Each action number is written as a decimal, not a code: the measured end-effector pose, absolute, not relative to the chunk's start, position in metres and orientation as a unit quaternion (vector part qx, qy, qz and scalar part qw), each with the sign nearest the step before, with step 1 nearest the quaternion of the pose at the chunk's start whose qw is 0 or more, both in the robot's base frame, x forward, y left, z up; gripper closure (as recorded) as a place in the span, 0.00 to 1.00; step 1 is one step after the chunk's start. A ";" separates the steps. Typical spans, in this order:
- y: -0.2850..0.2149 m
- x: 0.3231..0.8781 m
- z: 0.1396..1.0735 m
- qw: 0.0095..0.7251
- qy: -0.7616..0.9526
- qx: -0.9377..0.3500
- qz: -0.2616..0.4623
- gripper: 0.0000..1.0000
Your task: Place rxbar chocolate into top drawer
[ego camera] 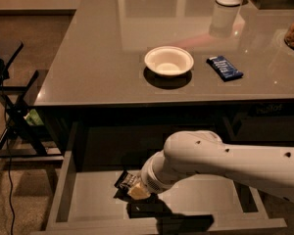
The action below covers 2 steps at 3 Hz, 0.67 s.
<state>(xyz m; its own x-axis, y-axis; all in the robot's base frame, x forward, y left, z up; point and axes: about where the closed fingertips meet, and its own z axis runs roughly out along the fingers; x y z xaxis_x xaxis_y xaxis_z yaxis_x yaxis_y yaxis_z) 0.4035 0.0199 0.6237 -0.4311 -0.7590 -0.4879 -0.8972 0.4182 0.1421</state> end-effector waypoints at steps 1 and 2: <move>0.024 0.405 0.611 0.181 0.828 -0.494 0.195 1.00; 0.024 0.410 0.609 0.184 0.829 -0.491 0.195 1.00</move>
Offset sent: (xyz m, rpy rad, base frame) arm 0.0037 0.0057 -0.0215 0.0147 0.0045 -0.0342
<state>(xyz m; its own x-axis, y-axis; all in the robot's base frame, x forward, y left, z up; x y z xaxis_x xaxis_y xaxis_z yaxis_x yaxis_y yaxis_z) 0.4098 0.0245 0.6094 -0.4509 -0.7422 -0.4957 -0.8853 0.4426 0.1426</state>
